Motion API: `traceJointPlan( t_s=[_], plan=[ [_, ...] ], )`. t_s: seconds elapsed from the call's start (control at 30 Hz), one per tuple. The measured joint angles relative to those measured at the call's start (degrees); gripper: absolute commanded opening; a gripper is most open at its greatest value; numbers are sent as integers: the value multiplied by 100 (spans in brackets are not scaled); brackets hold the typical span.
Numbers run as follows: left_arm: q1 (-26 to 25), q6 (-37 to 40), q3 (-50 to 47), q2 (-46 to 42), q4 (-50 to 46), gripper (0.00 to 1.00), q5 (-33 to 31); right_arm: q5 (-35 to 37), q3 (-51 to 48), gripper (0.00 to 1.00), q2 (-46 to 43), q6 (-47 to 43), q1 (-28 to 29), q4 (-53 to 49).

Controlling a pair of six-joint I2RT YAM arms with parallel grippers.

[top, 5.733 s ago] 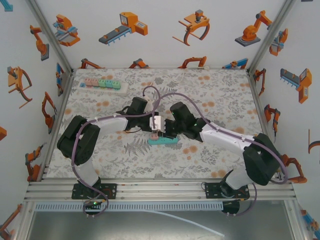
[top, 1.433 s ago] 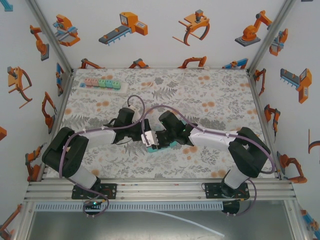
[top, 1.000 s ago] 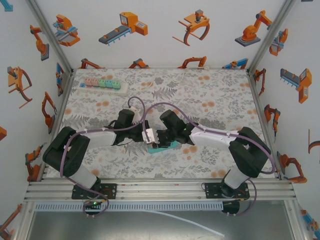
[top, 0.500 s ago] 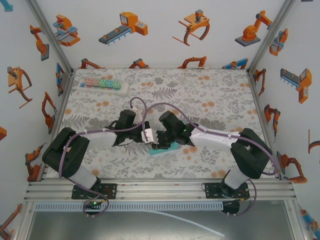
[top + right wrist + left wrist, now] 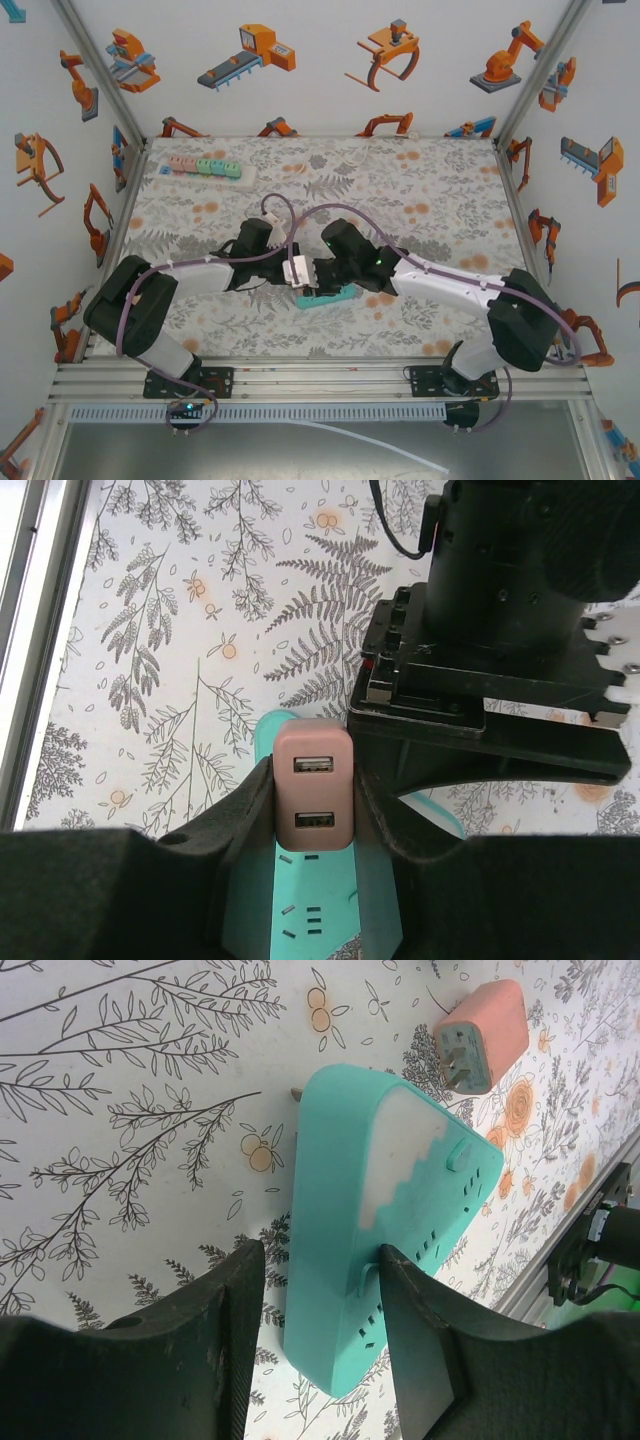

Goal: Pull the plug off the socket

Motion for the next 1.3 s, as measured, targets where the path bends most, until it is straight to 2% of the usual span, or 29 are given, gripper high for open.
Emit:
traceJointPlan(
  t_s=[0.2, 0.43, 0.53, 0.63, 0.83, 0.93, 1.07, 1.23, 1.3],
  plan=[
    [13, 50, -9, -105, -120, 53, -103, 131, -308, 13, -721, 750, -20, 332],
    [15, 179, -9, -341, -483, 59, -400, 1073, -868, 13, -1897, 3123, -280, 988],
    [20, 249, -26, -533, -645, 66, -544, 1491, -925, 12, -2151, 4391, -664, 960],
    [20, 302, -111, -929, -710, 76, -656, 1768, -1029, 12, -2365, 5711, -1338, 852],
    [20, 420, -164, -1895, -739, 89, -761, 2046, -2024, 13, -3012, 7643, -2518, 719],
    [20, 503, -162, -2317, -737, 93, -868, 2083, -2597, 15, -3193, 8244, -2767, 682],
    [35, 748, -48, -2667, -780, 96, -1128, 2057, -3246, 17, -3206, 8727, -2800, 791],
    [188, 1139, 339, -2658, -699, 99, -1281, 1768, -3794, 26, -2684, 9088, -2798, 1449],
    [243, 1191, 391, -2618, -564, 100, -1290, 1606, -3845, 32, -2352, 9208, -2798, 1766]
  ],
)
